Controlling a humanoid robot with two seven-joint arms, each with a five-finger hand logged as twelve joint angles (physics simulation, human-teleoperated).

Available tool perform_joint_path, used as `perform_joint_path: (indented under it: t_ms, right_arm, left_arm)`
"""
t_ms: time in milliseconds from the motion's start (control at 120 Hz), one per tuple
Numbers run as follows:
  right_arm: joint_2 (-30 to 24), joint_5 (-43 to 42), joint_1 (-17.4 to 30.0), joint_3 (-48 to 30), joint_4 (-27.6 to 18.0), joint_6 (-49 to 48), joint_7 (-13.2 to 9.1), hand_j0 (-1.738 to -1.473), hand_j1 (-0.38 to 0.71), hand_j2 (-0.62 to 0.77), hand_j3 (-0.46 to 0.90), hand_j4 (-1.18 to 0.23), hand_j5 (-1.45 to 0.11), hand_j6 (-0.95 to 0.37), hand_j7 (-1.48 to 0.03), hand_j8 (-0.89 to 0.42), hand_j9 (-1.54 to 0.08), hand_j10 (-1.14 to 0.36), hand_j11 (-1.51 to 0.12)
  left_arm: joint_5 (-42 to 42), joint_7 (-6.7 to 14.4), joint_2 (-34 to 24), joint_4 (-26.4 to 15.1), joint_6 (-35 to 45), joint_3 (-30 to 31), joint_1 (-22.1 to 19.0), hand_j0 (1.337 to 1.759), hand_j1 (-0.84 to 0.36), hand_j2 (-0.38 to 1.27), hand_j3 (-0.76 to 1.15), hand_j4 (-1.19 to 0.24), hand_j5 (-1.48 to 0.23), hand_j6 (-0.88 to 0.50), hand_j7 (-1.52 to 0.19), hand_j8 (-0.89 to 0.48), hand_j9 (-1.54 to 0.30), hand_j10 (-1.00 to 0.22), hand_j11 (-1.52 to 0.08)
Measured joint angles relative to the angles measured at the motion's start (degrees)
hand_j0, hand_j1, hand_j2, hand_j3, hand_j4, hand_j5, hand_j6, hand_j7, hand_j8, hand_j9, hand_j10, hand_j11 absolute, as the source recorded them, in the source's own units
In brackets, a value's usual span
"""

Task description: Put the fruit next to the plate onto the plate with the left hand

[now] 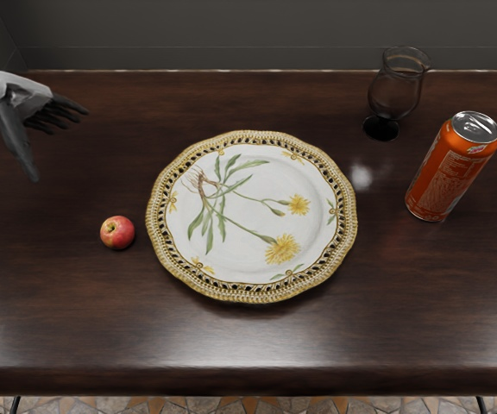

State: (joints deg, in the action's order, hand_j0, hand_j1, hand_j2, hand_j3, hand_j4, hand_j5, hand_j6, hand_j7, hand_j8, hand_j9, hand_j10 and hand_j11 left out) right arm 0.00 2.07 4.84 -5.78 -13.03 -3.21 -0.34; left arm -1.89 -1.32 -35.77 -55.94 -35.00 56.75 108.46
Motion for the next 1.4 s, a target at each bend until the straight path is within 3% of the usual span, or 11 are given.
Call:
perform_joint_path:
  t_ms: [308, 367, 442, 533, 575, 658, 775, 942, 1100, 1242, 1400]
  right_arm:
    - [0.0, -0.04, 0.15, 0.38, -0.12, 0.14, -0.26, -1.658, -0.33, 0.0, 0.0, -0.01, -0.02, -0.01, -0.02, -0.01, -0.02, -0.01, -0.02]
    - [0.0, -0.05, 0.15, 0.39, -0.12, 0.17, -0.27, -1.658, -0.33, 0.0, 0.0, -0.02, -0.02, -0.01, -0.02, -0.01, -0.02, -0.01, -0.02]
    - [0.0, -0.05, 0.16, 0.39, -0.13, 0.18, -0.27, -1.658, -0.33, 0.0, 0.0, -0.01, -0.02, -0.01, -0.02, -0.01, -0.02, -0.01, -0.02]
    - [0.0, -0.05, 0.17, 0.41, -0.12, 0.17, -0.27, -1.658, -0.33, 0.0, 0.0, -0.01, -0.02, -0.01, -0.02, -0.02, -0.02, -0.02, -0.02]
    - [0.0, -0.04, 0.17, 0.42, -0.11, 0.17, -0.27, -1.658, -0.33, 0.0, 0.0, -0.01, -0.02, -0.01, -0.02, -0.02, -0.02, -0.02, -0.02]
    - [0.0, -0.05, 0.17, 0.42, -0.1, 0.19, -0.28, -1.658, -0.33, 0.0, 0.0, -0.01, -0.02, -0.01, -0.02, -0.02, -0.02, -0.02, -0.02]
    - [0.0, -0.05, 0.17, 0.42, -0.1, 0.19, -0.28, -1.658, -0.33, 0.0, 0.0, -0.01, -0.02, -0.01, -0.02, -0.01, -0.02, -0.02, -0.02]
    - [0.0, -0.05, 0.17, 0.42, -0.12, 0.17, -0.28, -1.658, -0.33, 0.0, 0.0, -0.01, -0.02, -0.01, -0.02, -0.02, -0.02, -0.02, -0.02]
    - [0.0, -0.05, 0.17, 0.42, -0.12, 0.18, -0.28, -1.658, -0.33, 0.0, 0.0, -0.01, -0.02, -0.01, -0.02, -0.01, -0.02, -0.02, -0.02]
    - [0.0, -0.05, 0.17, 0.42, -0.13, 0.18, -0.28, -1.658, -0.33, 0.0, 0.0, -0.01, -0.02, -0.01, -0.02, -0.01, -0.02, -0.02, -0.02]
    - [0.0, -0.05, 0.17, 0.42, -0.13, 0.19, -0.28, -1.658, -0.33, 0.0, 0.0, -0.01, -0.02, -0.01, -0.02, -0.01, -0.02, -0.02, -0.02]
  left_arm:
    - [-0.47, 0.08, 0.29, 1.54, 0.0, 0.13, 0.48, 1.658, 0.33, 0.0, 0.0, -0.02, -0.02, -0.02, -0.02, -0.02, -0.02, -0.02, -0.02]
    - [-0.92, -0.01, 7.98, 3.6, 0.0, 0.97, 2.2, 1.658, 0.33, 0.0, 0.0, -0.02, -0.02, -0.02, -0.02, -0.02, -0.02, -0.02, -0.02]
    - [2.43, -0.23, 18.33, 3.85, 0.0, 8.65, 9.85, 1.658, 0.34, 0.0, 0.0, -0.01, -0.01, -0.01, -0.01, -0.01, -0.01, -0.01, -0.01]
    - [11.28, -0.35, 34.44, -1.68, 0.0, 22.69, 18.54, 1.658, 0.34, 0.0, 0.0, -0.01, -0.01, -0.01, -0.01, -0.01, -0.01, -0.01, -0.01]
    - [14.53, -0.38, 35.71, -4.74, 0.3, 27.33, 18.94, 1.658, 0.34, 0.0, 0.0, -0.01, -0.01, -0.01, -0.01, -0.01, -0.01, -0.01, -0.01]
    - [23.62, -0.42, 35.77, -12.23, 9.52, 32.23, 18.3, 1.658, 0.34, 0.0, 0.0, -0.01, -0.01, -0.01, -0.01, -0.01, -0.01, -0.01, -0.01]
    - [29.54, -1.02, 35.77, -18.07, 16.01, 29.89, 17.74, 1.658, 0.34, 0.0, 0.0, 0.0, -0.01, 0.0, -0.01, 0.0, -0.01, 0.0, -0.01]
    - [32.81, -1.67, 35.77, -20.89, 26.33, 27.33, 10.36, 1.658, 0.34, 0.0, 0.0, -0.01, -0.01, -0.01, -0.01, -0.01, -0.01, -0.01, -0.01]
    - [34.15, -1.8, 35.77, -27.24, 41.15, 23.96, 12.08, 1.658, 0.34, 0.0, 0.0, -0.01, -0.01, -0.01, -0.01, -0.01, -0.01, -0.01, -0.01]
    - [34.21, -1.81, 35.77, -34.38, 43.16, 21.62, 12.74, 1.658, 0.34, 0.0, 0.0, -0.01, -0.01, -0.01, -0.01, -0.01, -0.01, -0.01, -0.01]
    - [34.14, -1.83, 35.77, -36.46, 46.93, 21.37, 9.97, 1.658, 0.34, 0.0, 0.0, -0.01, -0.01, -0.01, -0.01, -0.01, -0.01, -0.01, -0.01]
